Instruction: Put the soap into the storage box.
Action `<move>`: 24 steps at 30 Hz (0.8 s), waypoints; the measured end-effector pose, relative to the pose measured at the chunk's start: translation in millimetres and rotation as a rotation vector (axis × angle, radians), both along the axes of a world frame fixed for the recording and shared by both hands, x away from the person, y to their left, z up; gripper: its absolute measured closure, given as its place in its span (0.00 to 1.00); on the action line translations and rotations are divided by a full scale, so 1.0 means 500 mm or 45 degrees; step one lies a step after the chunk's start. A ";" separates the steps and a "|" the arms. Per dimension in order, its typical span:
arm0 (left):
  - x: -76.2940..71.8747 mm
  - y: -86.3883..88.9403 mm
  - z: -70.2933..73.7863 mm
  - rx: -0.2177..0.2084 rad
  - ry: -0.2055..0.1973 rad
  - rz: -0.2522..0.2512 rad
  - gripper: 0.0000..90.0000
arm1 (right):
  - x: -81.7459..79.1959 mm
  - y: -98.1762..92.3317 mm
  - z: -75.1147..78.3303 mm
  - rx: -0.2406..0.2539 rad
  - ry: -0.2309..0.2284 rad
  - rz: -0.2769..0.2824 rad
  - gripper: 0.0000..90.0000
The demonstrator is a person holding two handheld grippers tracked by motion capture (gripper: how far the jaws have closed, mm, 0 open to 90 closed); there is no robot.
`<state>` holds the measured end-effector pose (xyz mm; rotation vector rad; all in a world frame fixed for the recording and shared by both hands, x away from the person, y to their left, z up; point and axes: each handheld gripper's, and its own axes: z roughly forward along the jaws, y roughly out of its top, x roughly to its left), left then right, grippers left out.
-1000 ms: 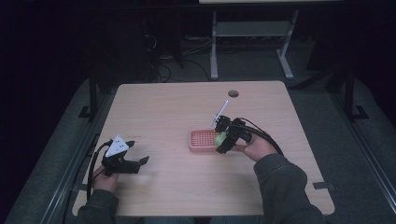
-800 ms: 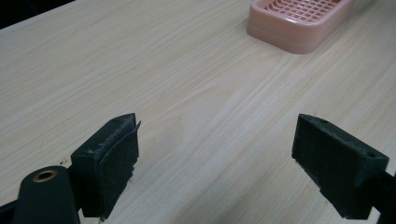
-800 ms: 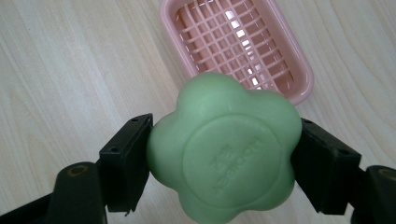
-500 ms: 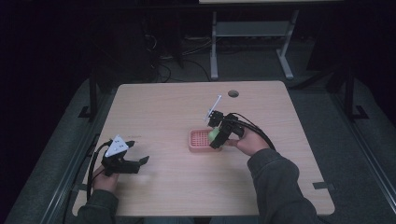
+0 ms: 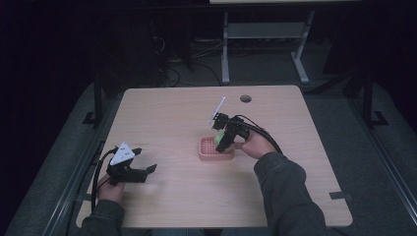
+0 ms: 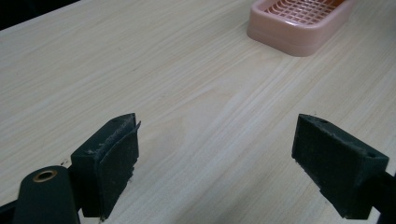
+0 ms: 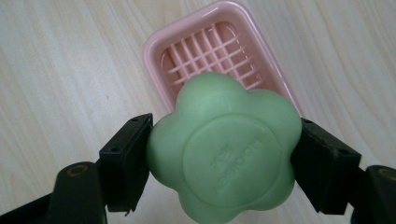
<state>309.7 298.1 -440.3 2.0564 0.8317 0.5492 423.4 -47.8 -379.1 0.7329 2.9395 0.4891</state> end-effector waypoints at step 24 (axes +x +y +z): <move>0.000 0.002 0.002 -0.004 -0.008 0.000 0.16 | 0.029 0.042 -0.038 0.000 0.034 -0.005 0.29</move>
